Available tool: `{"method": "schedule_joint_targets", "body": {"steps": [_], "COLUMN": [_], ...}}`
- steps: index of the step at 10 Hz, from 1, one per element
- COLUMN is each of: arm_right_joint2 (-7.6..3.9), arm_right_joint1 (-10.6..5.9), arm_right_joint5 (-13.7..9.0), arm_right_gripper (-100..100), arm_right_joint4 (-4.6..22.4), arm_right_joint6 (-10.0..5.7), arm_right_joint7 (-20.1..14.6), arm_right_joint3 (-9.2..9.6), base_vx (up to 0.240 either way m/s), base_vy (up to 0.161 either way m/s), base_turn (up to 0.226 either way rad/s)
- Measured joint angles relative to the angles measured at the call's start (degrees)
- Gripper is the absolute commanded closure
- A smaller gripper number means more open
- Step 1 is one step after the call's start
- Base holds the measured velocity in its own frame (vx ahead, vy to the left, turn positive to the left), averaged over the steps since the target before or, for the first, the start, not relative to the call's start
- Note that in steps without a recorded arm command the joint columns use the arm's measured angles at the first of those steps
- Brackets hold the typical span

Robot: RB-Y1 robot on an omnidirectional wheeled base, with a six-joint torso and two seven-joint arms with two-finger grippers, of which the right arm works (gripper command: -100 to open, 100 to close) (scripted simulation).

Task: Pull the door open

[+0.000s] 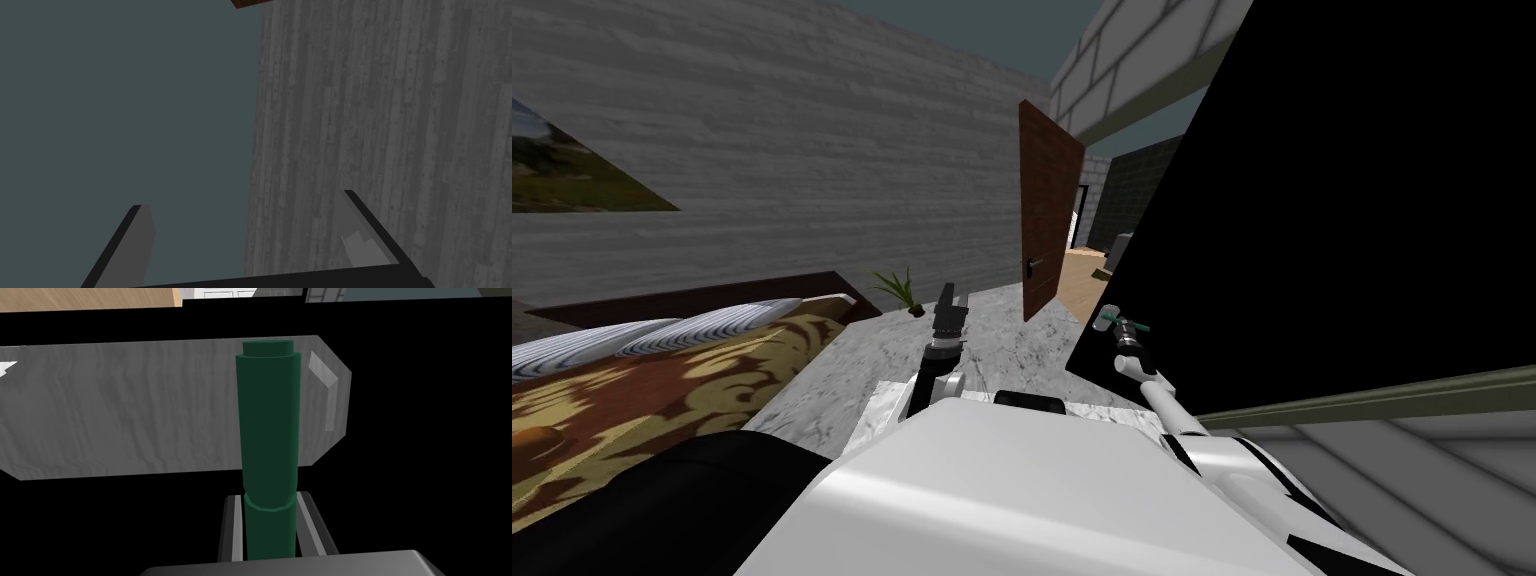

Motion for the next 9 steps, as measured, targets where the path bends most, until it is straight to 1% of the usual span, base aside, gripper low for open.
{"method": "schedule_joint_targets", "body": {"steps": [1, 2, 3, 6, 9], "arm_right_joint2": [0.00, -0.26, -0.17, -0.95, -1.79], "arm_right_joint1": [0.31, 0.22, 0.28, 0.51, 1.56], "arm_right_joint5": [0.08, 0.22, 0.27, 0.27, 0.27], "arm_right_gripper": [100, 100, 100, 100, 100], "arm_right_joint4": [-0.69, -0.83, -0.78, -1.50, -2.95], "arm_right_joint6": [0.22, 0.21, 0.28, 0.08, 0.02], "arm_right_joint7": [-0.12, -0.56, -0.68, -1.58, -2.70], "arm_right_joint3": [0.29, 0.82, 1.01, 2.22, 3.88], "base_vx": [-0.209, -0.096, -0.147, -0.187, -0.187], "base_vy": [-0.049, -0.015, -0.026, -0.044, -0.067], "base_turn": [0.100, 0.036, 0.083, 0.096, 0.116]}}
